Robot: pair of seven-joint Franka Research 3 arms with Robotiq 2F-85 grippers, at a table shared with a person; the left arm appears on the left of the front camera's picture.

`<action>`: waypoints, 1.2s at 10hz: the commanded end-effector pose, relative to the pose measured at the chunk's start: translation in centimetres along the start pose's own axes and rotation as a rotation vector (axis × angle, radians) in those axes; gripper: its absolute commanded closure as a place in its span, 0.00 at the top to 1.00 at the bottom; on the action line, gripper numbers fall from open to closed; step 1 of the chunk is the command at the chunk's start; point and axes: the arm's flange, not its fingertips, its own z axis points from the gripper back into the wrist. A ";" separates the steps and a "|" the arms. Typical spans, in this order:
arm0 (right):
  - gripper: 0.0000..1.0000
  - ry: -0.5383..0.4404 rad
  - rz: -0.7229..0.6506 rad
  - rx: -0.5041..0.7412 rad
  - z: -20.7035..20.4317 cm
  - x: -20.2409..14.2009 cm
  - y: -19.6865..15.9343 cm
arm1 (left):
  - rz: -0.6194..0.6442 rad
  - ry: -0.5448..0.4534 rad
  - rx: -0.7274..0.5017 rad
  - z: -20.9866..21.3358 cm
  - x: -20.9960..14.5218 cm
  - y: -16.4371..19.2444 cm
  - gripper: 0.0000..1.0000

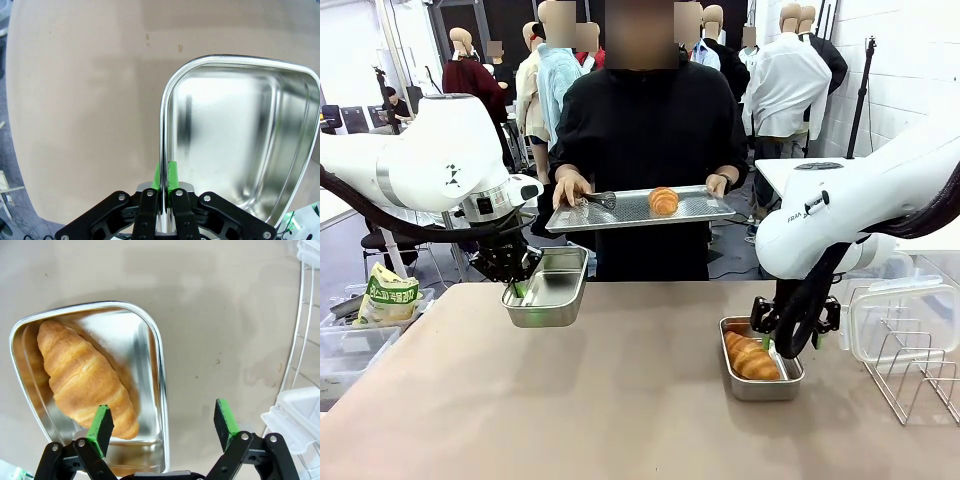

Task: Place the bread in airtight containers.
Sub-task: Once an object is inside an Airtight Container , place the container in the center of the table.

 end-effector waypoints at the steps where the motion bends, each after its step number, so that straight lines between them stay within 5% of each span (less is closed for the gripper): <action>1: 1.00 -0.005 0.002 0.000 0.0 0.0 0.0 | 0.001 -0.008 -0.002 0.3 0.1 0.0 0.00; 12: 1.00 -0.005 0.002 0.000 0.0 0.0 0.0 | 0.001 -0.008 -0.002 0.3 0.1 0.0 0.00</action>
